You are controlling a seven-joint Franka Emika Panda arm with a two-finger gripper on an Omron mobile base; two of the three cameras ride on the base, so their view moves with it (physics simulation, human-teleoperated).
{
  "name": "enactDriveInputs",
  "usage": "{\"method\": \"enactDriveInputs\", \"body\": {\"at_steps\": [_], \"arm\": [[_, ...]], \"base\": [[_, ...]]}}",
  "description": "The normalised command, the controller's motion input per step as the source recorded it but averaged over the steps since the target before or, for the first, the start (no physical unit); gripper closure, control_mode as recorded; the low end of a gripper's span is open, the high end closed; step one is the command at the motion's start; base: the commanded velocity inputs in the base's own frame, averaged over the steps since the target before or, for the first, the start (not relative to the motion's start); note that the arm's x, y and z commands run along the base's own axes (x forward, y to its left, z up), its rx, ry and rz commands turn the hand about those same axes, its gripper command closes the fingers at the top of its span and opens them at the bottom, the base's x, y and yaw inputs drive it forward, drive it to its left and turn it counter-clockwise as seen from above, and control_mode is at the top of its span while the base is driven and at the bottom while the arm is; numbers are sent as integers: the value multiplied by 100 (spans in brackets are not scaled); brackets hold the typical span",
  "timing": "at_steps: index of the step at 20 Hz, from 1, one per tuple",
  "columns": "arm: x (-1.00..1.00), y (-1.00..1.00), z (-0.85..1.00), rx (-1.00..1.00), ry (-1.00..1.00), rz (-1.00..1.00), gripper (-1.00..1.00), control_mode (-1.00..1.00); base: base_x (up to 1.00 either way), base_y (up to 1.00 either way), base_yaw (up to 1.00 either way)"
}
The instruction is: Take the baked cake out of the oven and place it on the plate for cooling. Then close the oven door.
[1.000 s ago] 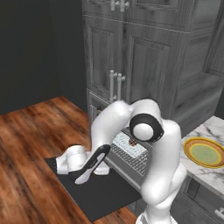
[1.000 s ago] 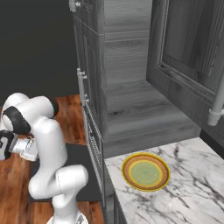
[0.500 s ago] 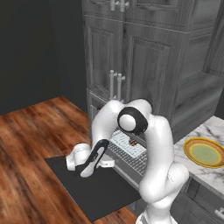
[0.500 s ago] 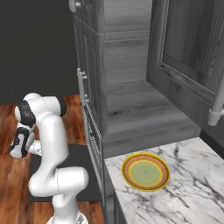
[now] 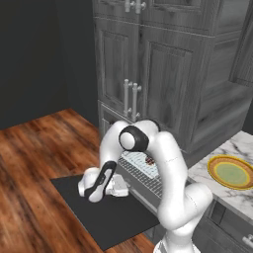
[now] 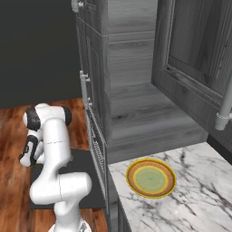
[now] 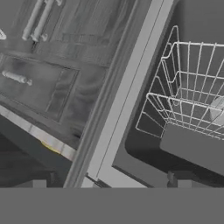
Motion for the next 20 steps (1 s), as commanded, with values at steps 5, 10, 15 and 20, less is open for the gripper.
{"method": "enactDriveInputs", "body": {"at_steps": [5, 10, 15, 20], "arm": [[63, -30, 0, 5, 0, 0, -100, -100], [36, -58, -36, 5, -1, 2, -100, -100], [26, -42, -32, 15, -3, 8, -100, -100], [36, -11, -14, 21, -1, 6, -100, -100]], "base": [[0, 0, 0], [0, 0, 0], [0, 0, 0], [0, 0, 0]]}}
